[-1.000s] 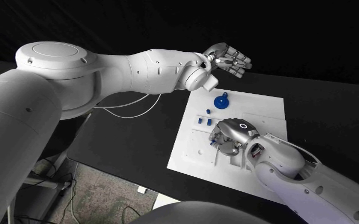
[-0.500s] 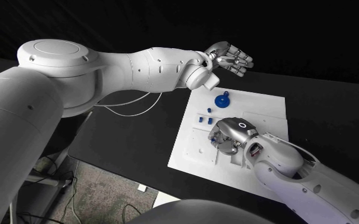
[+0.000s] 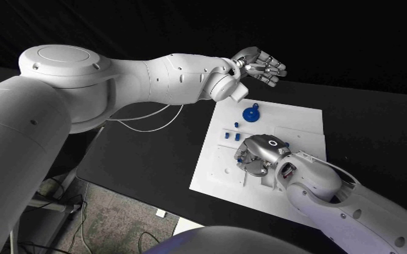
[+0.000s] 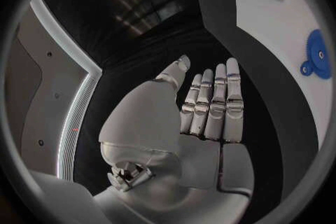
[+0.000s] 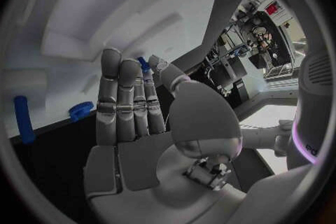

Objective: Assemble the parts on the task board

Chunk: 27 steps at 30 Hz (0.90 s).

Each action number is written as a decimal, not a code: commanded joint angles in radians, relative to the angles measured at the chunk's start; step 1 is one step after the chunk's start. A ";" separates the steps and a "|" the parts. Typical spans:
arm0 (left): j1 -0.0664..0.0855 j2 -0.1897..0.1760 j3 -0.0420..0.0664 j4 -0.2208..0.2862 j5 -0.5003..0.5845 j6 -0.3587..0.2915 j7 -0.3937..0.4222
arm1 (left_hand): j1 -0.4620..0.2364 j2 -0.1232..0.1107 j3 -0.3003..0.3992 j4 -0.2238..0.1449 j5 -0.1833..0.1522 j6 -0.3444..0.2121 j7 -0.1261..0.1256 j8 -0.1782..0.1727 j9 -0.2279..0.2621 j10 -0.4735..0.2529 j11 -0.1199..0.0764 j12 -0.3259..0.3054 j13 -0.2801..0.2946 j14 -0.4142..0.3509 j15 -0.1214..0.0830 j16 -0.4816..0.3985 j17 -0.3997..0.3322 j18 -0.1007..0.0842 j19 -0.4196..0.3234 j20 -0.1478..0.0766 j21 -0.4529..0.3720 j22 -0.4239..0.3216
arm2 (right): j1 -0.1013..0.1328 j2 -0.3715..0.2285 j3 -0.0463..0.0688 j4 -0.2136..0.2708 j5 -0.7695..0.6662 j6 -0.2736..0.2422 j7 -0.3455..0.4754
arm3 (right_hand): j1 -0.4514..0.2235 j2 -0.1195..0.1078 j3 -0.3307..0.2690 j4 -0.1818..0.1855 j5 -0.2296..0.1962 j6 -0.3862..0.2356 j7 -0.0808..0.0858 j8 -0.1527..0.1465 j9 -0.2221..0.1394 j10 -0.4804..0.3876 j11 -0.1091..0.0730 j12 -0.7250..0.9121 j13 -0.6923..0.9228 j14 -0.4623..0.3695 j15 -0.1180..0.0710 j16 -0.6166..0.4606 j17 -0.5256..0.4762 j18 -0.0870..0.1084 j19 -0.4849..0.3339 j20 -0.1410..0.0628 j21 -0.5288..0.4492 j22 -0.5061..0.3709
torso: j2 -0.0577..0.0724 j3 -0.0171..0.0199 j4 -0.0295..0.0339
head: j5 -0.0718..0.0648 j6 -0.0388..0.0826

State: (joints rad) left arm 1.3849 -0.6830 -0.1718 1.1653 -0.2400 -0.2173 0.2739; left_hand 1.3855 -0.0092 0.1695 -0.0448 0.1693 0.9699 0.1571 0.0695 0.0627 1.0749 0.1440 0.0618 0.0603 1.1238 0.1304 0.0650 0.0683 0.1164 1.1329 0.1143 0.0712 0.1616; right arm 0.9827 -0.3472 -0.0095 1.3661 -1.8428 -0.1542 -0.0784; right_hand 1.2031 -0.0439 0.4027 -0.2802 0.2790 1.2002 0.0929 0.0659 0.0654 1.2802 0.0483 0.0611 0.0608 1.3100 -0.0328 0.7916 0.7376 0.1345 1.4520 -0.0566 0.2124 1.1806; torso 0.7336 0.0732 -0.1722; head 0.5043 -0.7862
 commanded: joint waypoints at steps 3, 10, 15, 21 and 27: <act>0.001 0.000 0.001 0.000 0.005 0.017 0.004 | -0.001 0.010 0.005 -0.001 0.000 0.008 0.003 -0.001 0.000 0.002 0.001 -0.004 -0.002 0.005 -0.001 -0.004 0.000 0.006 0.004 -0.004 0.005 0.001 | -0.006 -0.005 -0.006 0.001 0.003 -0.004 -0.007 | -0.012 -0.030 0.014 -0.002 0.009 -0.064 0.018 -0.004 -0.002 -0.060 0.021 -0.002 -0.002 -0.015 0.013 0.007 -0.002 0.016 -0.011 0.014 -0.003 0.002 | 0.000 0.0007 0.0003 | -0.005 0.004; 0.001 -0.001 0.001 -0.001 0.005 0.018 0.003 | -0.001 0.010 0.005 -0.001 0.000 0.007 0.003 -0.001 0.000 0.002 0.001 -0.004 -0.002 0.005 -0.001 -0.004 0.000 0.006 0.004 -0.004 0.005 0.001 | -0.006 -0.010 -0.006 0.009 0.009 -0.052 -0.016 | 0.018 -0.078 -0.055 0.006 0.044 -0.141 0.047 -0.003 -0.003 -0.226 0.066 0.001 -0.002 -0.075 0.047 -0.033 -0.063 0.036 -0.058 0.050 -0.054 -0.039 | 0.000 0.0003 0.0011 | -0.011 0.009; 0.001 -0.001 0.001 -0.002 0.005 0.020 0.003 | 0.007 0.007 0.007 -0.009 0.000 0.007 0.003 -0.001 0.000 0.002 0.001 -0.004 -0.002 0.004 -0.002 -0.004 0.000 0.007 0.004 -0.005 0.006 0.003 | -0.006 -0.029 -0.006 0.028 0.018 -0.094 -0.026 | 0.086 -0.089 -0.173 0.065 0.051 -0.159 0.051 -0.005 -0.004 -0.270 0.079 0.000 -0.002 -0.082 0.057 -0.020 -0.144 0.043 -0.040 0.064 -0.095 -0.110 | 0.000 -0.0007 0.0011 | -0.029 0.023; 0.001 -0.003 0.001 -0.008 0.005 0.025 0.003 | 0.016 0.001 0.009 -0.023 0.004 0.007 0.005 -0.001 0.000 0.003 0.001 -0.004 -0.002 0.005 -0.002 -0.004 -0.001 0.007 0.003 -0.006 0.008 0.008 | -0.004 -0.064 -0.002 0.071 0.030 -0.124 -0.033 | 0.104 -0.105 -0.192 0.113 0.051 -0.154 0.051 -0.004 -0.004 -0.267 0.077 -0.001 -0.003 -0.082 0.057 0.002 -0.171 0.043 -0.028 0.064 -0.097 -0.135 | 0.000 -0.0005 -0.0007 | -0.036 0.028; 0.000 -0.004 0.001 -0.013 0.005 0.028 0.004 | 0.014 0.003 0.011 -0.029 0.006 0.006 0.005 -0.002 0.000 0.002 0.001 -0.004 -0.002 0.005 -0.002 -0.004 -0.001 0.007 0.001 -0.007 0.010 0.012 | 0.008 -0.108 0.019 0.127 0.055 -0.143 -0.034 | 0.101 -0.100 -0.181 0.113 0.046 -0.143 0.047 -0.004 -0.004 -0.245 0.071 0.000 -0.003 -0.076 0.053 0.016 -0.169 0.043 -0.020 0.060 -0.087 -0.133 | 0.000 0.0003 -0.0007 | -0.051 0.037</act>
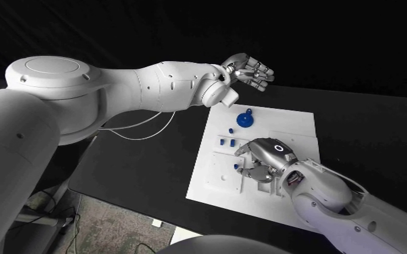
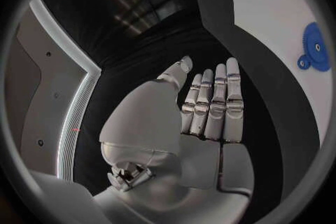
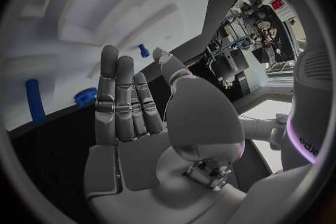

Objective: Assemble the parts on the task board

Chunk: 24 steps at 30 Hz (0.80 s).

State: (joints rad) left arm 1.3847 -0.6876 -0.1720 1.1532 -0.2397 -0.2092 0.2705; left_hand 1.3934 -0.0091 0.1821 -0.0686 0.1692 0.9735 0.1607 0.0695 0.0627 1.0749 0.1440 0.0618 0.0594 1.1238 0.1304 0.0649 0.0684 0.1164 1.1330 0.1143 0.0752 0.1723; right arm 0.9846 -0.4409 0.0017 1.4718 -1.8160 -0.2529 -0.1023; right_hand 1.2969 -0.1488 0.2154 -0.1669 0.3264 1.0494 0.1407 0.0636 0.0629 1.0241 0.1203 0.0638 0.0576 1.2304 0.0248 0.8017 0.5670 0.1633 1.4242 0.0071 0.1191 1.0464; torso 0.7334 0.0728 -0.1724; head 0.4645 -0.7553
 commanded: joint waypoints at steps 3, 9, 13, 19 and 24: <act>0.001 0.000 0.001 -0.001 0.005 0.020 0.011 | -0.008 0.007 0.004 -0.021 0.006 0.004 0.001 -0.001 0.000 0.004 0.000 -0.004 -0.001 0.006 -0.003 -0.004 -0.001 0.007 -0.010 -0.007 0.012 0.034 | 0.018 -0.050 0.032 0.058 0.070 -0.043 0.001 | -0.014 0.019 0.038 -0.024 -0.010 0.018 -0.007 -0.002 -0.001 0.067 -0.016 -0.002 0.001 0.016 -0.017 0.030 0.013 0.009 0.018 -0.016 0.028 0.019 | 0.001 0.0006 -0.0003 | -0.024 0.011; 0.001 -0.006 0.001 0.003 0.008 0.021 0.013 | -0.009 0.007 0.004 -0.021 0.006 0.005 0.000 -0.001 0.000 0.006 0.000 -0.004 -0.001 0.009 -0.004 -0.004 0.000 0.007 -0.010 -0.008 0.013 0.038 | 0.064 -0.139 0.068 0.104 0.159 -0.006 0.026 | -0.061 0.037 0.142 -0.097 -0.034 0.028 -0.019 -0.002 -0.001 0.094 -0.023 -0.002 0.000 0.032 -0.027 0.033 0.018 0.008 0.014 -0.027 0.063 0.060 | 0.001 0.0009 -0.0060 | -0.056 0.034; 0.001 -0.010 0.001 0.005 0.010 0.021 0.014 | -0.010 0.006 0.005 -0.021 0.007 0.006 0.000 -0.001 0.000 0.007 -0.001 -0.004 -0.001 0.010 -0.004 -0.004 0.000 0.006 -0.011 -0.009 0.013 0.044 | 0.108 -0.206 0.086 0.104 0.217 0.023 0.034 | -0.067 0.039 0.090 -0.096 -0.022 0.017 -0.017 -0.002 -0.001 0.087 -0.022 -0.001 0.001 0.031 -0.024 0.030 0.020 0.006 0.014 -0.025 0.059 0.052 | 0.000 0.0020 -0.0097 | -0.076 0.044; 0.001 -0.015 0.000 0.006 0.011 0.023 0.014 | -0.011 0.007 0.005 -0.021 0.006 0.006 0.000 -0.001 0.000 0.008 -0.001 -0.004 -0.001 0.010 -0.004 -0.004 0.000 0.006 -0.011 -0.009 0.013 0.048 | 0.150 -0.265 0.093 0.077 0.226 0.086 0.016 | 0.021 0.003 -0.076 0.003 -0.042 -0.106 -0.034 -0.001 -0.001 -0.044 0.010 0.005 0.003 0.016 0.001 0.013 0.008 0.015 0.005 -0.002 0.029 0.009 | 0.000 0.0052 -0.0146 | -0.092 0.055; 0.001 -0.016 0.000 0.006 0.012 0.025 0.014 | -0.010 0.006 0.005 -0.021 0.007 0.006 0.000 -0.001 0.000 0.008 -0.001 -0.004 -0.001 0.010 -0.004 -0.004 0.000 0.006 -0.012 -0.009 0.013 0.049 | 0.159 -0.272 0.092 0.061 0.206 0.153 0.001 | 0.119 -0.040 -0.156 0.195 -0.064 -0.203 -0.059 -0.006 -0.006 -0.080 0.019 0.005 0.002 0.022 0.007 0.029 0.006 0.021 0.029 0.004 0.023 -0.032 | 0.001 0.0068 -0.0122 | -0.103 0.059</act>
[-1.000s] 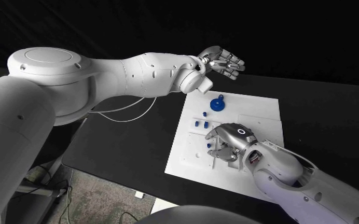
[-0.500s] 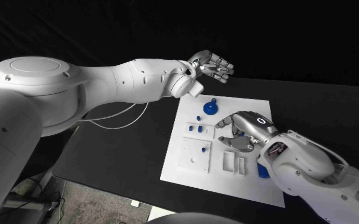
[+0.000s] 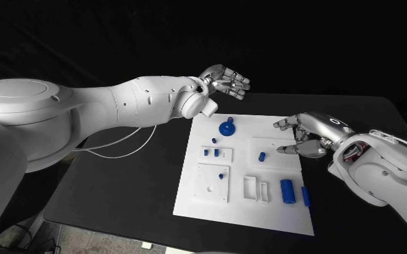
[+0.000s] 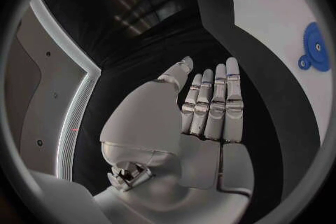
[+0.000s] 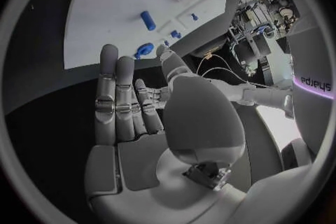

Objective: Assemble the parts on the task board

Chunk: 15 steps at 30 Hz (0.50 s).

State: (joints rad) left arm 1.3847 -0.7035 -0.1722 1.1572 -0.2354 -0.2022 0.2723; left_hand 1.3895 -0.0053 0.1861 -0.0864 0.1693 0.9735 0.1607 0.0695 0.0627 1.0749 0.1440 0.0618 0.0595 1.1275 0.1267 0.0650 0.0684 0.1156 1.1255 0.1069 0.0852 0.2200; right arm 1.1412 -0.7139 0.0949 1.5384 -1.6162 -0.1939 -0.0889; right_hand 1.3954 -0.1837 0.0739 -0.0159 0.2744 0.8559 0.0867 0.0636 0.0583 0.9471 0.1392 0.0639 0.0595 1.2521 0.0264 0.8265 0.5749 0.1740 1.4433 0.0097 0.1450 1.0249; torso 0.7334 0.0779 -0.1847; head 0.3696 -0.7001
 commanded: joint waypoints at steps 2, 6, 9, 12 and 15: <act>0.001 0.001 0.001 0.002 0.008 0.019 0.013 | -0.006 0.003 0.001 -0.003 0.007 0.006 0.000 -0.001 0.000 0.008 -0.001 -0.004 -0.001 0.006 -0.001 -0.004 0.000 0.007 -0.004 -0.002 0.003 0.001 | 0.003 0.004 -0.004 -0.012 -0.002 0.107 -0.016 | 0.024 -0.005 -0.017 0.048 -0.019 -0.022 -0.005 -0.007 -0.002 0.002 -0.001 0.006 0.000 0.002 0.004 0.006 -0.003 0.010 0.011 0.000 -0.002 -0.013 | 0.000 0.0005 0.0013 | -0.011 0.009; 0.000 0.002 0.001 0.001 0.008 0.020 0.012 | -0.007 0.004 0.003 -0.001 0.007 0.006 0.000 -0.001 0.000 0.008 -0.001 -0.004 -0.001 0.006 -0.001 -0.004 0.000 0.006 -0.005 -0.002 0.003 0.005 | -0.001 0.019 -0.012 -0.031 -0.014 0.115 -0.016 | 0.019 0.004 -0.016 0.039 -0.028 -0.056 -0.007 -0.008 -0.003 0.012 -0.004 0.005 0.000 0.003 0.003 0.006 -0.006 0.009 0.013 -0.002 0.000 -0.025 | 0.000 -0.0015 0.0035 | -0.017 0.014; 0.000 0.004 0.001 0.000 0.008 0.020 0.012 | -0.007 0.004 0.003 -0.001 0.007 0.006 0.000 -0.001 0.000 0.008 -0.001 -0.004 -0.001 0.006 -0.001 -0.004 0.000 0.006 -0.005 -0.002 0.003 0.005 | -0.005 0.033 -0.019 -0.043 -0.021 0.118 -0.013 | 0.009 0.016 -0.013 0.013 -0.030 -0.050 -0.003 -0.008 -0.003 0.026 -0.007 0.006 -0.001 0.004 0.000 0.008 -0.007 0.007 0.014 -0.004 0.006 -0.032 | 0.001 -0.0021 0.0038 | -0.018 0.013; 0.000 0.005 0.001 0.000 0.008 0.021 0.012 | -0.007 0.004 0.003 -0.001 0.007 0.006 0.000 -0.001 0.000 0.008 -0.001 -0.004 -0.001 0.006 -0.001 -0.004 0.000 0.006 -0.005 -0.002 0.003 0.005 | -0.012 0.052 -0.029 -0.056 -0.031 0.120 -0.009 | -0.009 0.041 -0.007 -0.033 -0.034 -0.036 0.002 -0.008 -0.002 0.054 -0.015 0.008 -0.001 0.007 -0.004 0.009 -0.007 0.006 0.014 -0.007 0.015 -0.033 | 0.001 -0.0034 0.0058 | -0.019 0.009; 0.000 0.007 0.001 0.001 0.011 0.022 0.012 | -0.008 0.005 0.004 0.000 0.007 0.006 0.000 -0.001 0.000 0.008 -0.001 -0.004 -0.001 0.006 -0.001 -0.004 0.000 0.006 -0.006 -0.002 0.002 0.009 | -0.018 0.070 -0.038 -0.067 -0.038 0.119 -0.004 | -0.032 0.067 0.002 -0.086 -0.042 -0.025 0.008 -0.008 -0.002 0.083 -0.022 0.006 -0.001 0.010 -0.009 0.010 -0.005 0.004 0.014 -0.011 0.026 -0.030 | 0.001 -0.0041 0.0058 | -0.019 0.006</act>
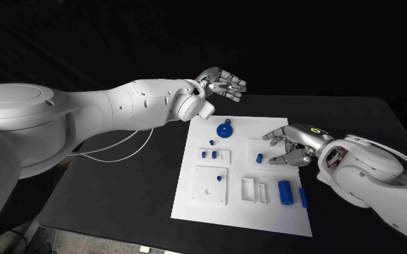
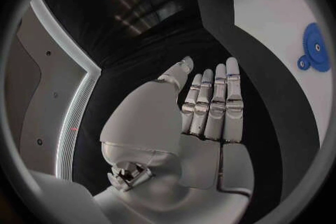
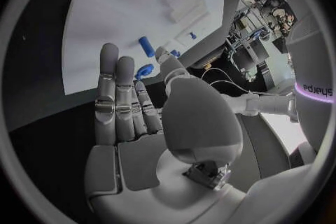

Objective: Assemble the parts on the task board

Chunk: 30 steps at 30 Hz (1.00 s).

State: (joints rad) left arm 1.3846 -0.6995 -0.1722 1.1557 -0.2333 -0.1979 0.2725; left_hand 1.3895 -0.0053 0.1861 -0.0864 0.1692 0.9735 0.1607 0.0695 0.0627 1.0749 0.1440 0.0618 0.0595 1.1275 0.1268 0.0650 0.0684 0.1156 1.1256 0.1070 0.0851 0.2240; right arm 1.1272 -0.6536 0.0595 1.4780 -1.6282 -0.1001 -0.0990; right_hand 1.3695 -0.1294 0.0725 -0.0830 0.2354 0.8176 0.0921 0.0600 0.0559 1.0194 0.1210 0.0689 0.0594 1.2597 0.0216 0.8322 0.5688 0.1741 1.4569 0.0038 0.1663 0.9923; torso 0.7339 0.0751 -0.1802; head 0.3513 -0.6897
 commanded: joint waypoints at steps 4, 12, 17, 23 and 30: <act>0.000 0.004 0.001 0.005 0.015 0.019 0.012 | -0.008 0.005 0.004 0.000 0.007 0.006 0.000 -0.001 0.000 0.008 -0.001 -0.004 -0.001 0.006 -0.001 -0.004 0.000 0.006 -0.006 -0.002 0.002 0.007 | -0.014 0.031 -0.010 -0.019 -0.038 0.018 0.009 | -0.026 0.042 0.023 -0.071 -0.021 0.048 0.005 -0.003 0.001 0.051 -0.016 -0.001 -0.001 0.010 -0.015 0.007 0.005 -0.003 0.002 -0.016 0.020 0.011 | 0.000 -0.0018 0.0010 | -0.003 -0.006; 0.000 0.006 0.001 0.006 0.020 0.021 0.014 | -0.010 0.006 0.006 0.001 0.007 0.006 0.000 -0.001 0.000 0.008 -0.001 -0.004 -0.001 0.007 -0.001 -0.004 0.000 0.006 -0.006 -0.002 0.001 0.011 | -0.031 0.069 -0.015 -0.047 -0.060 0.003 0.004 | -0.083 0.068 0.134 -0.155 -0.066 0.132 0.015 0.000 0.004 0.082 -0.023 -0.002 -0.001 0.014 -0.021 0.012 0.021 -0.006 -0.009 -0.023 0.048 0.037 | 0.000 -0.0019 -0.0006 | -0.001 -0.008; 0.000 0.007 0.001 0.006 0.024 0.022 0.016 | -0.019 0.009 0.003 0.009 0.005 0.005 -0.001 -0.002 0.000 0.007 -0.001 -0.004 -0.001 0.006 0.000 -0.004 0.000 0.006 -0.007 0.000 0.000 0.011 | -0.036 0.085 -0.025 -0.060 -0.073 0.007 -0.003 | -0.115 0.074 0.210 -0.183 -0.084 0.206 0.020 0.006 0.008 0.102 -0.028 0.000 -0.001 0.016 -0.025 0.014 0.029 -0.007 -0.012 -0.027 0.059 0.049 | 0.000 -0.0018 -0.0001 | -0.001 -0.010; -0.001 0.007 0.001 0.004 0.028 0.023 0.019 | -0.027 0.010 0.000 0.020 0.001 0.003 -0.001 -0.002 0.000 0.007 -0.001 -0.004 -0.001 0.006 0.001 -0.004 0.000 0.005 -0.005 0.002 -0.004 0.011 | -0.037 0.097 -0.034 -0.074 -0.090 0.000 -0.013 | -0.132 0.089 0.289 -0.190 -0.115 0.289 0.023 0.002 0.007 0.122 -0.033 0.000 -0.001 0.017 -0.030 0.020 0.036 -0.010 -0.016 -0.032 0.068 0.060 | 0.000 -0.0017 -0.0005 | -0.002 -0.012; -0.002 0.009 0.001 0.002 0.031 0.026 0.020 | -0.017 0.011 -0.016 0.042 -0.008 0.000 -0.001 -0.001 0.000 0.005 -0.001 -0.003 -0.001 0.005 0.002 -0.004 0.000 0.006 0.005 0.004 -0.015 -0.009 | -0.039 0.103 -0.039 -0.084 -0.109 -0.018 -0.024 | -0.137 0.099 0.391 -0.185 -0.172 0.341 0.015 0.007 0.011 0.164 -0.046 0.006 0.000 0.021 -0.039 0.024 0.045 -0.015 -0.018 -0.041 0.083 0.082 | -0.001 -0.0015 -0.0012 | -0.002 -0.013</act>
State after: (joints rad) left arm 1.3832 -0.6934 -0.1722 1.1574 -0.2119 -0.1900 0.2759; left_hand 1.3669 0.0040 0.1731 -0.0523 0.1652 0.9735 0.1607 0.0695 0.0627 1.0749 0.1440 0.0618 0.0597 1.1274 0.1268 0.0650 0.0684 0.1156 1.1256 0.1070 0.0752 0.2226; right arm 1.0920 -0.5508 0.0228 1.3959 -1.7091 -0.1103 -0.1108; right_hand 1.2383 -0.0352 0.4580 -0.2689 0.0659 1.1528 0.1076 0.0634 0.0642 1.1783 0.0734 0.0677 0.0570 1.2820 -0.0124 0.8539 0.6129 0.1423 1.4364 -0.0311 0.2472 1.0732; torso 0.7334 0.0734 -0.1809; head 0.3497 -0.7028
